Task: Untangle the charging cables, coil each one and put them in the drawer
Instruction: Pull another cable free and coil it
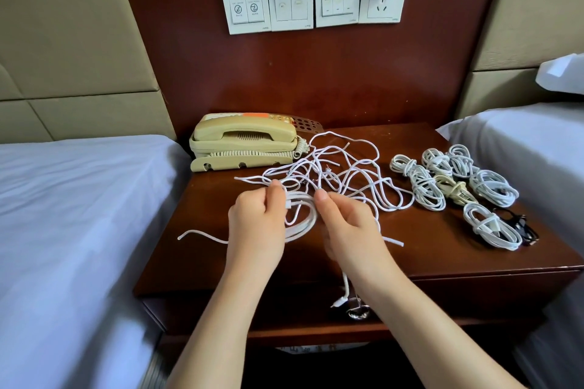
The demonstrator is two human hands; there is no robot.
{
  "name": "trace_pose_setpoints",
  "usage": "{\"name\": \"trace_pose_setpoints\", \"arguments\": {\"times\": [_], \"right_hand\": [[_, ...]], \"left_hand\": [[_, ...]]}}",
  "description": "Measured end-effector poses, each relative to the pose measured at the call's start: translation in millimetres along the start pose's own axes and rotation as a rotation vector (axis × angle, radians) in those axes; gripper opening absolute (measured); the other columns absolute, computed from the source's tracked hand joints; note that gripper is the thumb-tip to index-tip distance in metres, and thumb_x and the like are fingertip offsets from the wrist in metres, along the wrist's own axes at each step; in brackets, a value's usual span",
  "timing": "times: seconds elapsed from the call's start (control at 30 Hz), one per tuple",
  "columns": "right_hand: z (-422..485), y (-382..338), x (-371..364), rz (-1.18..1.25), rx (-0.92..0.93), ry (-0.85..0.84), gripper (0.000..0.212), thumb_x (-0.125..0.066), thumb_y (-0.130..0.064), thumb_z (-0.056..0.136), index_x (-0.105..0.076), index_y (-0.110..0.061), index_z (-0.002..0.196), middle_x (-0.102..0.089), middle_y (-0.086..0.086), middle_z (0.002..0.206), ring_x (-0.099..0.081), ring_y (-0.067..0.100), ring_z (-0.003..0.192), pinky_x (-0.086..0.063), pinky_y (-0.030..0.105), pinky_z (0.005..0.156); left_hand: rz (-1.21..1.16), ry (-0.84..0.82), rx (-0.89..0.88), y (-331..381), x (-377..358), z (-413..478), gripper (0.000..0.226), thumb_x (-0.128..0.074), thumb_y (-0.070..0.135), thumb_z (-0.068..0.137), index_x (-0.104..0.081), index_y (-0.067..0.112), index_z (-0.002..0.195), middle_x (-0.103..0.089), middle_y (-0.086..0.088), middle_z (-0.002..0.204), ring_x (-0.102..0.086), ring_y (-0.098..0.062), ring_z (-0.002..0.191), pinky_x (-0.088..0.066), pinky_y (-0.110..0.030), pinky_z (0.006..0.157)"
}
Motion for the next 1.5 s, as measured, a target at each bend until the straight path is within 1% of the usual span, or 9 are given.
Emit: {"name": "trace_pose_setpoints", "arguments": {"times": [0.1,0.3,0.43,0.7,0.93,1.07,1.23,1.4,1.5], "right_hand": [[3.6,-3.4,11.7,0.019,0.009,-0.021,0.044,-0.044,-0.026,0.099,-0.041,0.001,0.065,-0.026,-0.006,0.051,-0.021,0.005,0.045,-0.021,0.018,0.046],[3.2,4.0,6.9,-0.063,-0.019,-0.108,0.045,-0.041,-0.024,0.1,-0.053,0.015,0.08,-0.03,-0.01,0.046,-0.024,0.004,0.041,-0.023,0.015,0.045],[6.6,6.0,4.9,-0.162,0.059,-0.084,0.049,-0.044,-0.03,0.1,-0.057,0.013,0.081,-0.038,0.02,0.056,-0.029,0.01,0.049,-0.026,0.023,0.051],[-11.8,-8.4,-1.0,-0.502,0.138,-0.303,0.03,-0.049,-0.021,0.097,-0.057,-0.012,0.069,-0.048,-0.012,0.049,-0.046,0.004,0.05,-0.032,0.014,0.051],[-22.0,-13.3,-17.0,-0.764,0.307,-0.428,0.024,-0.043,-0.028,0.099,-0.044,-0.017,0.077,-0.053,0.003,0.069,-0.049,0.03,0.066,-0.042,0.041,0.062],[-22.6,-19.6,-12.6,-0.837,0.471,-0.287,0.027,-0.04,-0.032,0.096,-0.037,-0.022,0.071,-0.05,-0.001,0.06,-0.048,0.028,0.055,-0.035,0.034,0.051],[-10.3,-22.1,11.9,-0.822,0.51,-0.125,0.035,-0.035,-0.041,0.092,-0.057,-0.02,0.074,-0.051,-0.007,0.056,-0.046,0.015,0.047,-0.036,0.031,0.042],[-8.6,-18.3,14.4,-0.739,0.513,-0.192,0.03,-0.04,-0.04,0.094,-0.057,-0.023,0.077,-0.051,-0.011,0.062,-0.047,0.011,0.054,-0.039,0.031,0.049],[-13.3,-17.1,4.1,-0.755,0.502,-0.293,0.027,-0.04,-0.04,0.094,-0.06,-0.024,0.085,-0.063,-0.007,0.075,-0.059,0.018,0.068,-0.047,0.036,0.057]], "left_hand": [[-0.109,-0.175,0.04,3.1,2.3,-0.8,0.053,-0.04,0.025,0.099,-0.04,0.012,0.047,-0.04,0.008,0.036,-0.037,-0.006,0.036,-0.03,-0.011,0.038],[-0.292,-0.266,0.087,6.7,3.8,-0.9,0.064,-0.037,0.031,0.1,-0.041,0.02,0.037,-0.035,0.007,0.037,-0.035,-0.006,0.036,-0.032,-0.018,0.037],[-0.28,-0.278,0.05,8.6,4.6,-3.1,0.063,-0.035,0.03,0.1,-0.039,0.02,0.038,-0.035,0.007,0.037,-0.035,-0.006,0.037,-0.031,-0.017,0.039],[-0.208,0.079,0.057,1.9,8.1,4.0,0.056,-0.039,0.026,0.099,-0.037,0.015,0.044,-0.038,0.007,0.035,-0.035,-0.007,0.036,-0.031,-0.023,0.041],[0.173,0.246,-0.173,-6.4,11.6,9.3,0.057,-0.036,0.015,0.101,-0.025,0.018,0.045,-0.032,-0.001,0.04,-0.032,-0.02,0.042,-0.013,-0.032,0.056],[0.297,0.219,-0.216,-12.6,10.5,12.1,0.048,-0.033,0.025,0.098,-0.035,0.011,0.053,-0.054,-0.028,0.057,-0.048,-0.043,0.058,-0.025,-0.033,0.059],[0.388,0.032,-0.275,-6.0,5.6,8.2,0.049,-0.037,0.02,0.098,-0.025,0.016,0.05,-0.04,-0.016,0.052,-0.032,-0.04,0.061,-0.021,-0.035,0.059],[0.271,-0.098,-0.071,-8.3,-4.8,6.2,0.052,-0.035,0.026,0.098,-0.04,0.008,0.05,-0.049,-0.01,0.051,-0.045,-0.032,0.06,-0.035,-0.04,0.062],[0.095,0.018,0.101,-11.8,-2.2,9.5,0.054,-0.037,0.024,0.099,-0.045,0.007,0.048,-0.048,-0.008,0.049,-0.044,-0.028,0.057,-0.028,-0.034,0.058]]}}
Point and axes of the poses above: each hand's wrist, its own z-axis towards the middle knuckle, its own x-axis out of the back of the hand, y = z × x, the point moved 1 cm from there along z, towards the middle knuckle
